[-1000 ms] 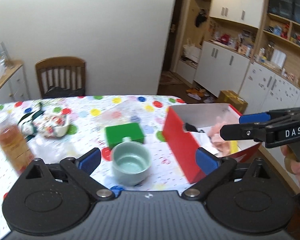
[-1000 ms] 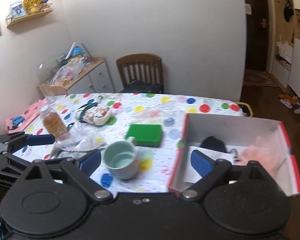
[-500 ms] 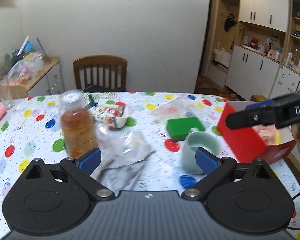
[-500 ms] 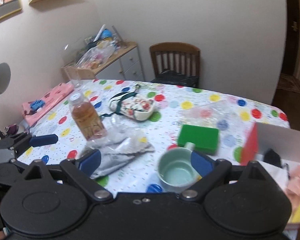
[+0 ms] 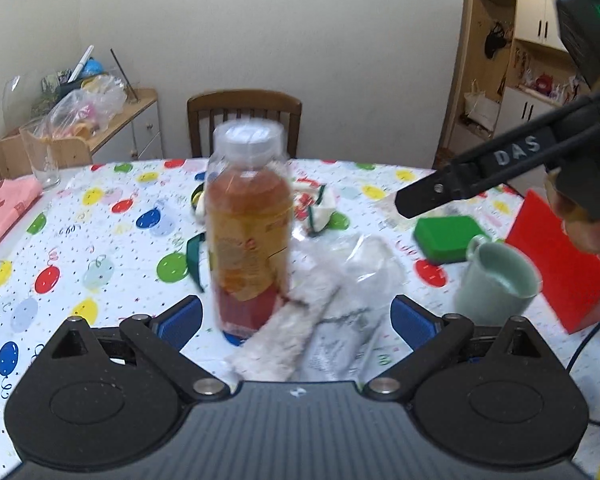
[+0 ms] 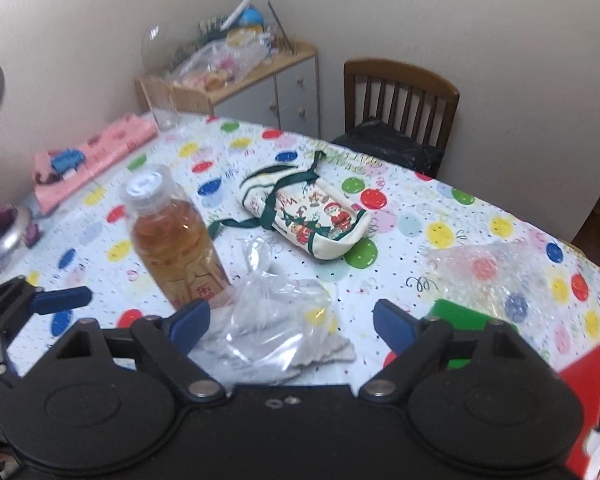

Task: Organize soft objects
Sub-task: 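Move both tools back toward the bottle and cloth on the table, then grasp the fuzzy white cloth with the left tool while the right tool grasps the plastic bag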

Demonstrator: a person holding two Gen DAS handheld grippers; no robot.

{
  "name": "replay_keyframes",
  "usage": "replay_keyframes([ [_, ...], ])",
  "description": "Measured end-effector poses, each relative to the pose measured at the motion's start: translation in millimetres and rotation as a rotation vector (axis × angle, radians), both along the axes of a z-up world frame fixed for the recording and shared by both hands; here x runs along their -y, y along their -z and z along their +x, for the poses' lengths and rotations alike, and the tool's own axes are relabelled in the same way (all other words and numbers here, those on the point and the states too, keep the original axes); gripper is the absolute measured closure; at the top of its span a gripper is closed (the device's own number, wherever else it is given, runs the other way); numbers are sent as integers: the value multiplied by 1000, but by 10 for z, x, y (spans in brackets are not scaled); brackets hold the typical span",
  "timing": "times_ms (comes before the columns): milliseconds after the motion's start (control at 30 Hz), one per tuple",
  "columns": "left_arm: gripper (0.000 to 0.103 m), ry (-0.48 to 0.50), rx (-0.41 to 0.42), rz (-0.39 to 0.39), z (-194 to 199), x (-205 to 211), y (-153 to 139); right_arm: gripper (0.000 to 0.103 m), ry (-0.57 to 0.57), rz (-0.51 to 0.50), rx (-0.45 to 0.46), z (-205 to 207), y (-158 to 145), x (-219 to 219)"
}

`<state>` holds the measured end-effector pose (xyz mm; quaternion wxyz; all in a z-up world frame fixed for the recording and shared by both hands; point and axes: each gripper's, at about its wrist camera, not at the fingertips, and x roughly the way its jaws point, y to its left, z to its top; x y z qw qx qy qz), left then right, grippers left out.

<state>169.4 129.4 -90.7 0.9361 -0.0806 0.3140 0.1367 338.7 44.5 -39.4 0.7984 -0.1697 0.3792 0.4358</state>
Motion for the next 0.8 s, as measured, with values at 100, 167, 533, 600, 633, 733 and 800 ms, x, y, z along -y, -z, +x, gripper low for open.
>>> replay_keyframes([
  [100, 3, -5, -14, -27, 58, -110, 120, 18, -29, -45, -3, 55, 123, -221],
  [167, 3, -8, -26, -32, 103, -162, 186, 23, -49, -65, -5, 81, 199, -354],
  [533, 15, 8, -71, -126, 301, -399, 448, 40, -178, -164, 13, 228, 499, -897],
  [600, 16, 21, -84, -148, 341, -414, 486, 42, -190, -184, 27, 259, 560, -983],
  [633, 17, 28, -86, -151, 354, -411, 501, 42, -195, -192, 32, 274, 595, -1017],
  [733, 30, 36, -98, -160, 387, -408, 534, 47, -215, -222, 30, 297, 719, -1086],
  [800, 32, 34, -99, -182, 401, -428, 555, 53, -221, -222, 17, 311, 768, -1098],
])
